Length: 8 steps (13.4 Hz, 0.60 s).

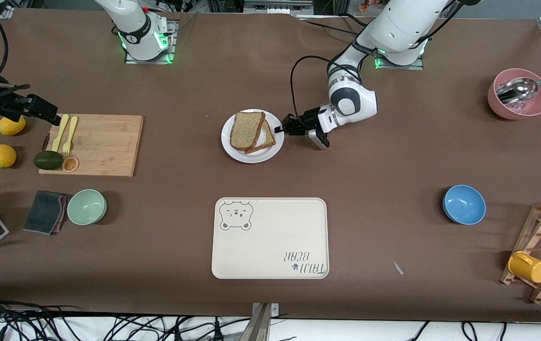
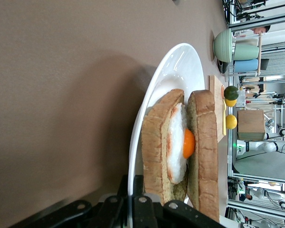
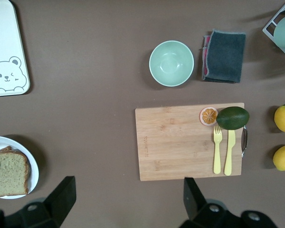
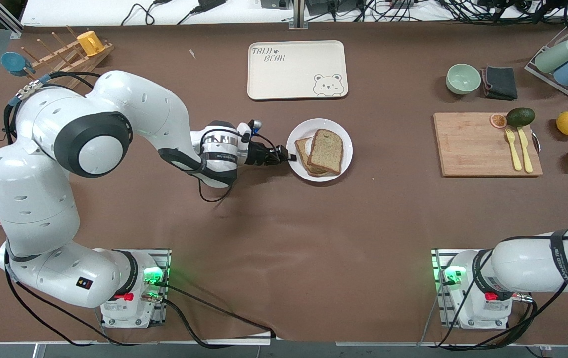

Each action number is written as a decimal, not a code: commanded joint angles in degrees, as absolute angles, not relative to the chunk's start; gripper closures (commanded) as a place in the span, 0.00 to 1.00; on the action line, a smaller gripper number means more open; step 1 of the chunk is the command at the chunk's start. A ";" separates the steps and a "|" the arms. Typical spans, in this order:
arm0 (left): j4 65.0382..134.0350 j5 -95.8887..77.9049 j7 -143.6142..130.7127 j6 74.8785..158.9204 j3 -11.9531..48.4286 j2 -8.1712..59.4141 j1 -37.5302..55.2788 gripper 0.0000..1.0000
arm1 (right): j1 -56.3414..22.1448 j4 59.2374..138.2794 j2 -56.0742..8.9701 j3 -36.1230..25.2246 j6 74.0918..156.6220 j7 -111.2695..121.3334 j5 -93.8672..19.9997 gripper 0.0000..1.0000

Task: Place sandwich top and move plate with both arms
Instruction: 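Slide the plate with the left gripper onto the bear tray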

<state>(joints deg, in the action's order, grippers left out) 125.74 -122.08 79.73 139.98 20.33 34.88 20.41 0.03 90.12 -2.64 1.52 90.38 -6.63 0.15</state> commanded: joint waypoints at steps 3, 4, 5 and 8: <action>124.80 -122.18 74.99 140.80 19.78 35.95 19.51 1.00 | 0.97 90.62 -2.20 2.02 90.35 -5.71 -0.97 0.00; 124.80 -120.43 73.40 140.80 19.78 35.86 18.73 1.00 | 0.97 90.62 -2.20 2.02 90.35 -5.71 -0.97 0.00; 124.63 -118.50 71.30 140.80 19.78 35.86 18.29 1.00 | 0.97 90.62 -2.20 2.02 90.26 -5.71 -0.97 0.00; 123.75 -112.87 64.53 140.80 19.42 35.25 17.15 1.00 | 0.97 90.62 -2.20 1.93 90.26 -5.71 -0.97 0.00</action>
